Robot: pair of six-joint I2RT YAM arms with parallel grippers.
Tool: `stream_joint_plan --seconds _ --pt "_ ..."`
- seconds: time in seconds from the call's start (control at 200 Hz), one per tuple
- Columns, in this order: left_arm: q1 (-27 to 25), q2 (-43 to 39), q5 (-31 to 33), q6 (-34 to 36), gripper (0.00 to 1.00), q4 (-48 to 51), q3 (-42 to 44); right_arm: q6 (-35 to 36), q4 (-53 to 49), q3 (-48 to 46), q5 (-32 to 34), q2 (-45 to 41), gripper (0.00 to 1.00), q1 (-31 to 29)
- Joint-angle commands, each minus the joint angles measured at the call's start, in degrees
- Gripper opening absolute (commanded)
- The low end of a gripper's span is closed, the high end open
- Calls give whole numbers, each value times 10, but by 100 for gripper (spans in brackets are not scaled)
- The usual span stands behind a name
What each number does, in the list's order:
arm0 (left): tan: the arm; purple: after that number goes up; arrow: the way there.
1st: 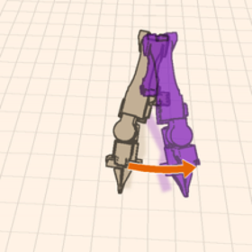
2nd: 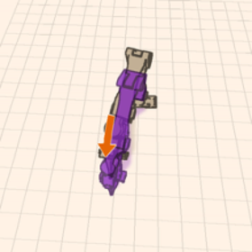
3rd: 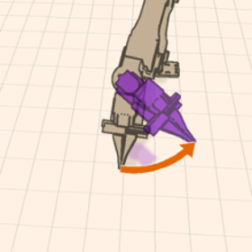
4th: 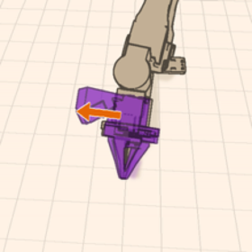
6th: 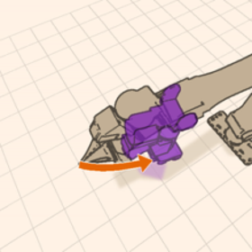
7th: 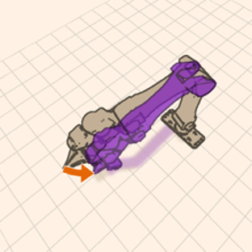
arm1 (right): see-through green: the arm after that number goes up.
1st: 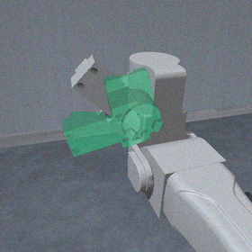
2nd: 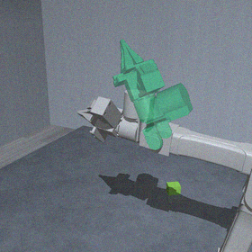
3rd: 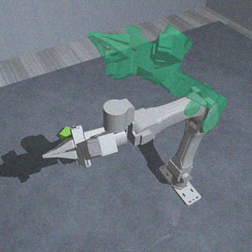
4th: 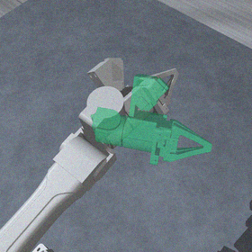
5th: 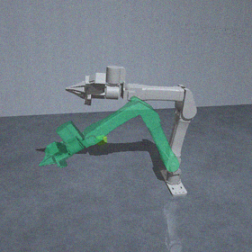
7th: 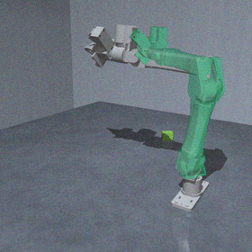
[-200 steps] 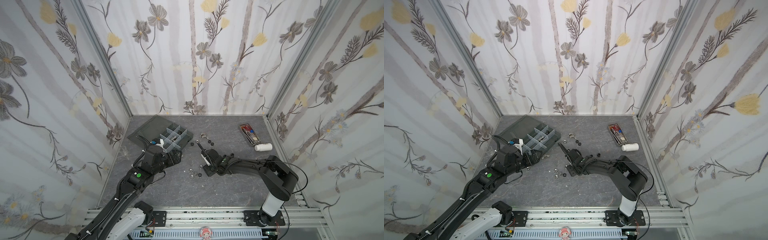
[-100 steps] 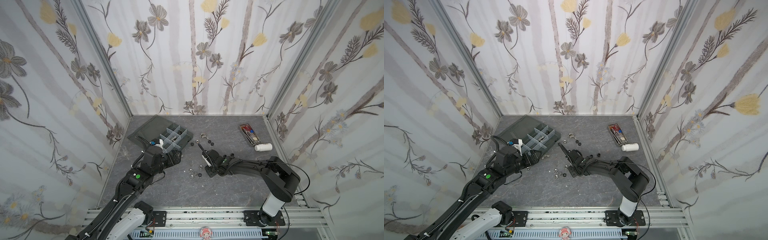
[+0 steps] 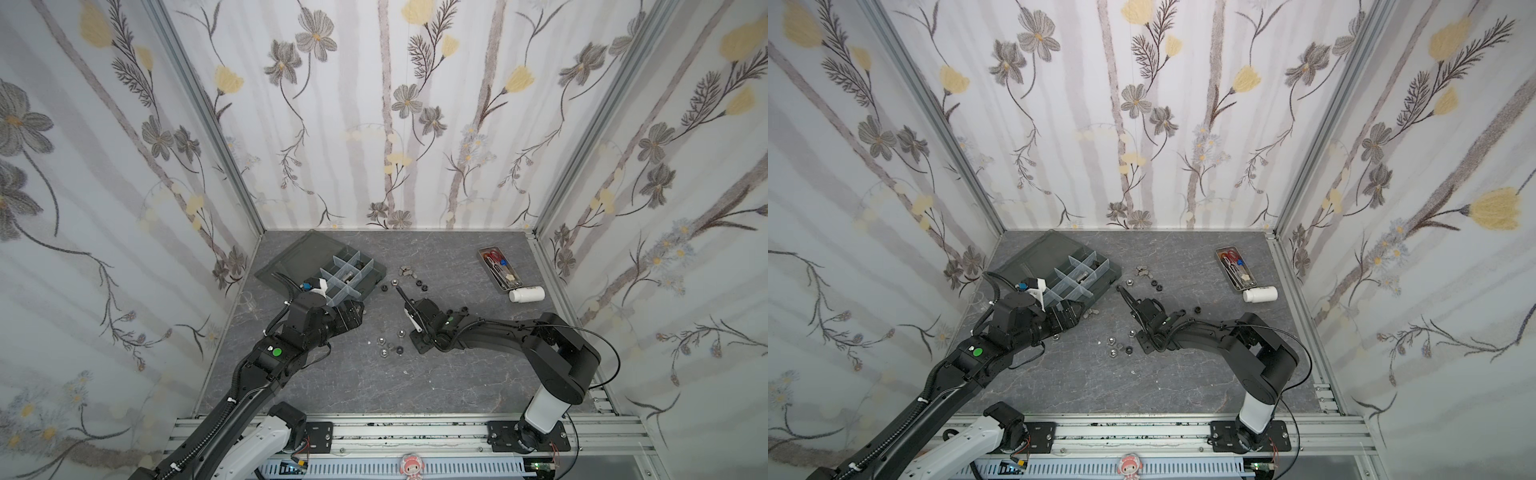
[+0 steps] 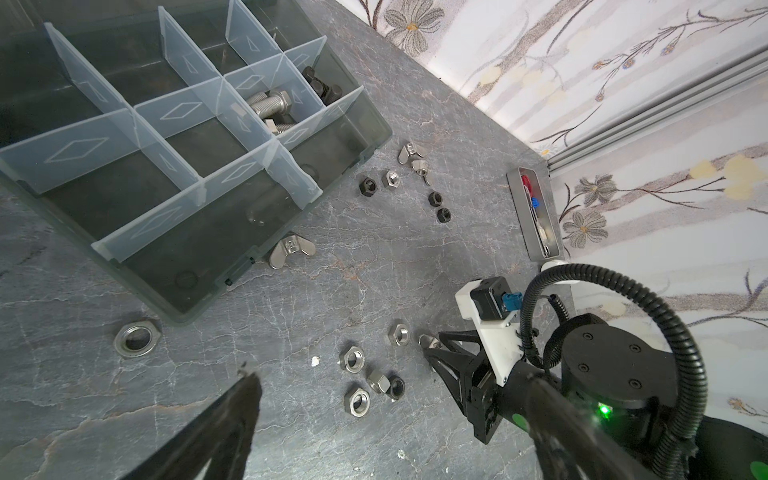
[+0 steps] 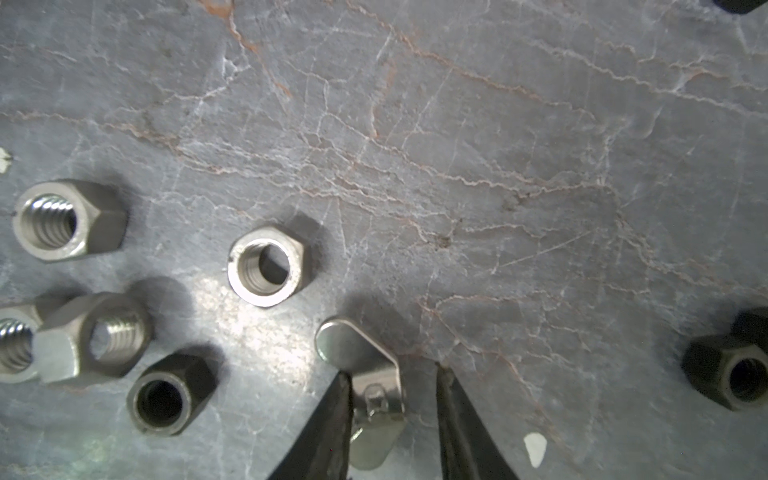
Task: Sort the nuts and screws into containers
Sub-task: 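Close the right gripper on the silver wing nut, then lift the wing nut and carry it over the organizer box with the right gripper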
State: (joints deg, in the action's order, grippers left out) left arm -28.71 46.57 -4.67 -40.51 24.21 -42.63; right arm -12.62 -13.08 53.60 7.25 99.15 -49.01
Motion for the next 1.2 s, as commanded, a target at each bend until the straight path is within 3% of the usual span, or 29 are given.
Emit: stream_joint_plan --seconds 0.0,0.4,0.684,1.194 --pt "0 -3 7 -6 100 -10 2 -5 0 4 -5 6 32 -1" --pt "0 0 6 -4 100 -12 -3 -9 -7 10 -2 3 15 -1" --pt "0 -15 19 -7 100 -6 -3 -8 -19 37 -1 -19 11 0" --pt "0 -70 32 -17 100 27 31 2 -48 274 -73 81 10 16"
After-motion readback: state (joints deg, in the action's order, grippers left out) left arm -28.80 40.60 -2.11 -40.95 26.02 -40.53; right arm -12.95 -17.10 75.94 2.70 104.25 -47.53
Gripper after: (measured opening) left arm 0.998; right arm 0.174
